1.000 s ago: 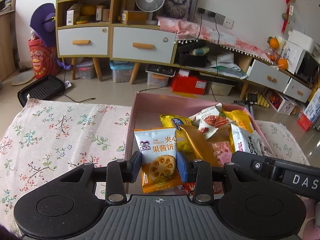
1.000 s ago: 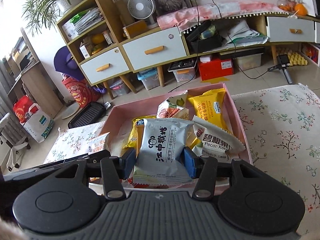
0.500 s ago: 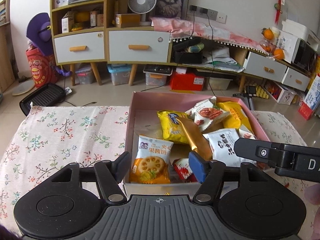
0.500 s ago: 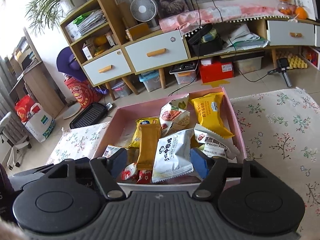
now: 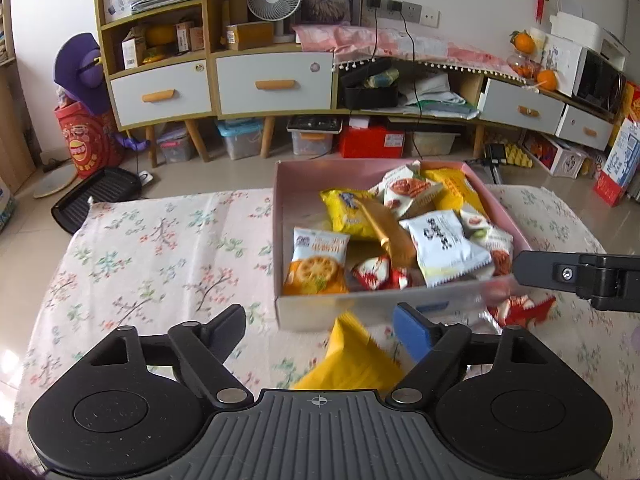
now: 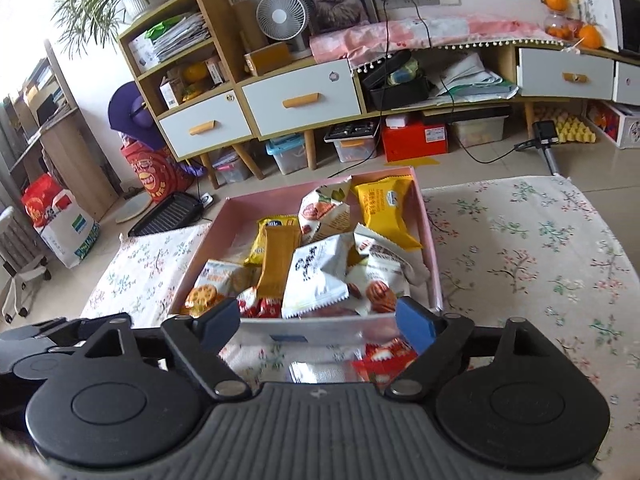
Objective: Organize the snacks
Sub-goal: 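Move both tools back toward the large yellow bag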
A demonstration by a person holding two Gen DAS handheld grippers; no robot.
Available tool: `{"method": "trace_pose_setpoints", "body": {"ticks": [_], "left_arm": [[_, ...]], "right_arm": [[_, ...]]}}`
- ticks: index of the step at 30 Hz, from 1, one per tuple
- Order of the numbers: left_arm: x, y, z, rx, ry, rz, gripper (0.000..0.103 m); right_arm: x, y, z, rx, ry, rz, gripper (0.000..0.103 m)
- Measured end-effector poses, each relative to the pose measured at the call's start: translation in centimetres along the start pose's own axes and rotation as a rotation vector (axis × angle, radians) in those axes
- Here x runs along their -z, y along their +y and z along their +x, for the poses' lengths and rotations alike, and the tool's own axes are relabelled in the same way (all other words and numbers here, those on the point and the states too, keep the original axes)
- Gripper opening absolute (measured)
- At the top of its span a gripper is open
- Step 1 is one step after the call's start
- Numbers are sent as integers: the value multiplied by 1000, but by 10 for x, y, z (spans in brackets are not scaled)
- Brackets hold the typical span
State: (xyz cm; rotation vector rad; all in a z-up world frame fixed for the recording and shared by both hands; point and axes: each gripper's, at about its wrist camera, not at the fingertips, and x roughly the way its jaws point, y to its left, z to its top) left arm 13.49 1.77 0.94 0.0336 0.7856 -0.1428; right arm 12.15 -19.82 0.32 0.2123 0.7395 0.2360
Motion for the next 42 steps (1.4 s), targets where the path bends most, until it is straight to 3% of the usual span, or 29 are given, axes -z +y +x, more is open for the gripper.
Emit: {"method": "trace_pose_setpoints", "body": {"ticks": [10, 23, 29, 42], "left_arm": [[21, 14, -30, 14, 60, -3, 94], [60, 37, -39, 19, 111, -8, 98], [75, 47, -36, 18, 138, 70, 98], [84, 60, -24, 65, 150, 104, 94]], "right_arm": [[15, -5, -18, 38, 47, 4, 95], [42, -1, -26, 77, 126, -23, 102], [55, 2, -16, 100, 188, -16, 102], [55, 40, 15, 22, 251, 104, 102]]}}
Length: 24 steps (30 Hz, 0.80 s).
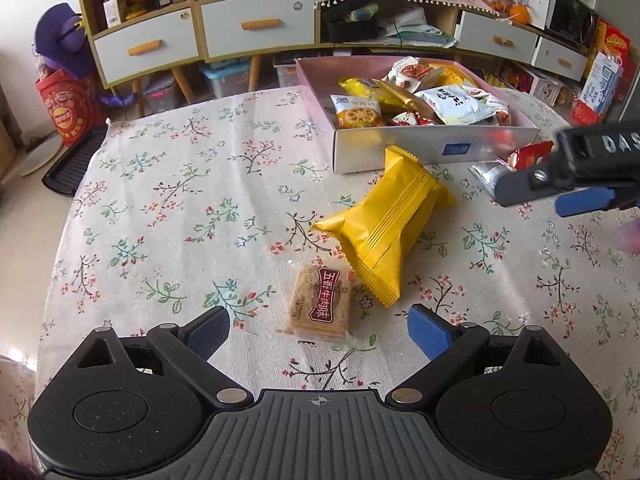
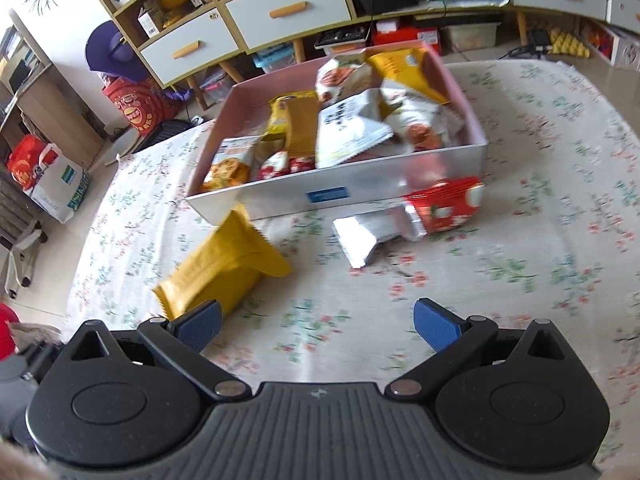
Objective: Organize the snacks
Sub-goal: 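Move both tools back toward the large yellow bag, then grasp the wrapped square cake with the left tool while the right tool grasps the yellow bag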
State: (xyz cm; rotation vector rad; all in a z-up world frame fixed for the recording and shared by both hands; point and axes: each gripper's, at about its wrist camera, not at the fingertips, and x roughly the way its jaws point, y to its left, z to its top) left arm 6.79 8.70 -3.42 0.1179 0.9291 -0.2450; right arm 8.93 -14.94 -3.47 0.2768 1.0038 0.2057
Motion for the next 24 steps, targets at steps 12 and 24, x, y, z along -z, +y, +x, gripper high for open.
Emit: {"method": "trace_pose_setpoints", "body": {"ticks": [12, 24], "left_arm": [[-2, 11, 14, 29, 33, -28, 43], [-2, 14, 18, 37, 32, -51, 37]], "right_arm": [[-10, 26, 26, -53, 8, 128, 101], [-6, 45, 57, -52, 18, 240, 80]]}}
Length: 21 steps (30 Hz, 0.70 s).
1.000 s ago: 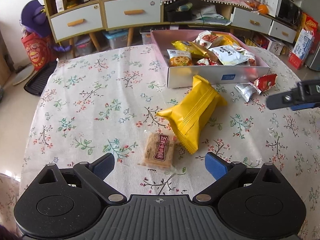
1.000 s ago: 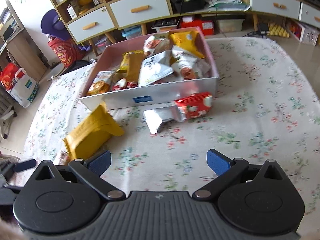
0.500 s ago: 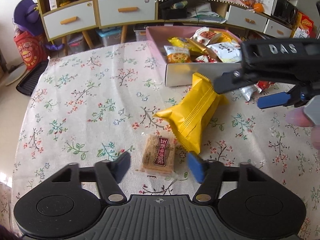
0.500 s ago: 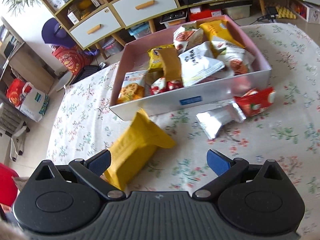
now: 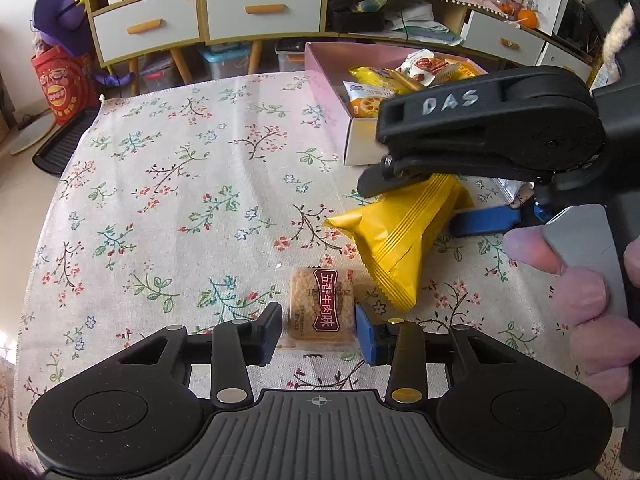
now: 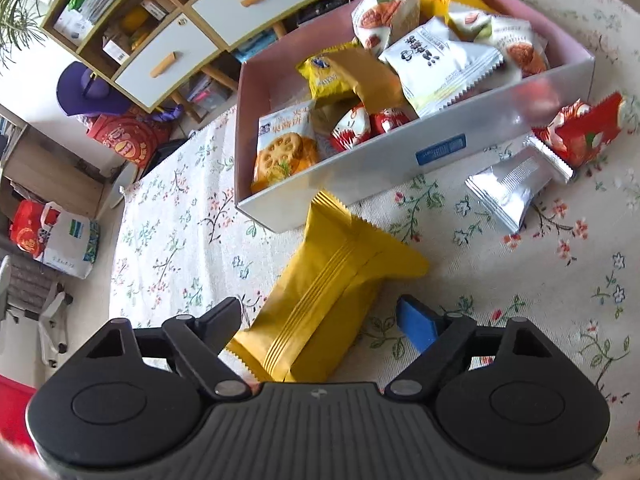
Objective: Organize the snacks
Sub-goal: 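Grasp the wrapped square cake with the left tool while the right tool grasps the yellow bag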
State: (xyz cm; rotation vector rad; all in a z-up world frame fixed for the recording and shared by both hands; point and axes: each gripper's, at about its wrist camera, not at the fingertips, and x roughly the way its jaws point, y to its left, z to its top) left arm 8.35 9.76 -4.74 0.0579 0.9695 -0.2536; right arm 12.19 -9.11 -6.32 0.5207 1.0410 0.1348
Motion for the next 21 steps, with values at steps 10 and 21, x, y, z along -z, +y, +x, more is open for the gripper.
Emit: {"method": "trace_pose_setpoints", "body": {"ticks": [10, 21], "left_arm": [[0, -2, 3, -10, 3, -3, 35], [-8, -12, 5, -32, -16, 11, 32]], "right_arm": [[-1, 1, -7, 21, -6, -81, 37], [1, -2, -22, 43, -5, -155, 33]]}}
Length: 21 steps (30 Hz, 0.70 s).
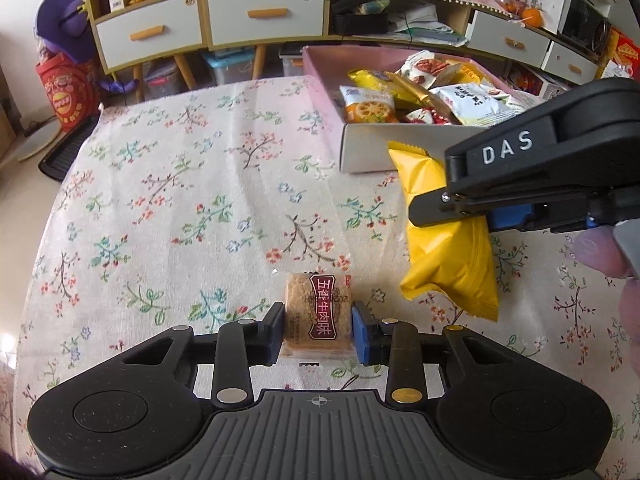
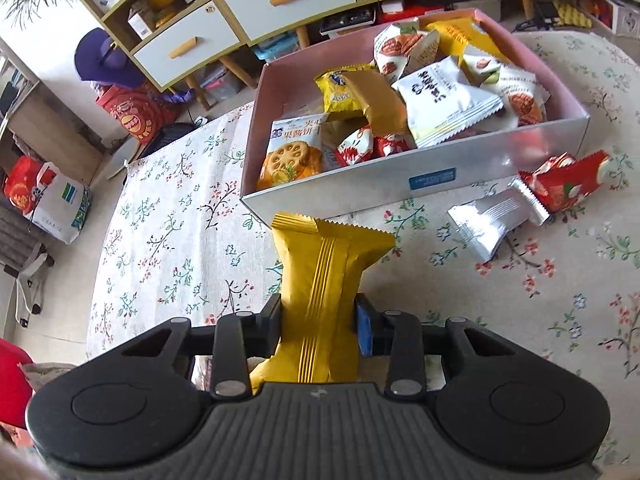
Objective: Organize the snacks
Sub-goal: 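Grasp the wrapped square cake with the left tool while the right tool grasps the yellow bag, then carry the cake and yellow bag into the box and open both tools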
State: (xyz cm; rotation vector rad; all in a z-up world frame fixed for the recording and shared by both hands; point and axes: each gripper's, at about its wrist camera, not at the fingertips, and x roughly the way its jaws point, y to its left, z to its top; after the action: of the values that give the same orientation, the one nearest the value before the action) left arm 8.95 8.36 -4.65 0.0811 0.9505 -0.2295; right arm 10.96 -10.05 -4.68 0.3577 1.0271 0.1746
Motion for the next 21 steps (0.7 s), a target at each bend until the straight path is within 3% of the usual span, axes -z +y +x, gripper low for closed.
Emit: {"method": "trace_pose_setpoints", "body": {"ticks": [21], "left_arm": [[-35, -33, -16, 44, -104, -49, 32]], "right_arm": [[-17, -49, -49, 1, -90, -23, 33]]}}
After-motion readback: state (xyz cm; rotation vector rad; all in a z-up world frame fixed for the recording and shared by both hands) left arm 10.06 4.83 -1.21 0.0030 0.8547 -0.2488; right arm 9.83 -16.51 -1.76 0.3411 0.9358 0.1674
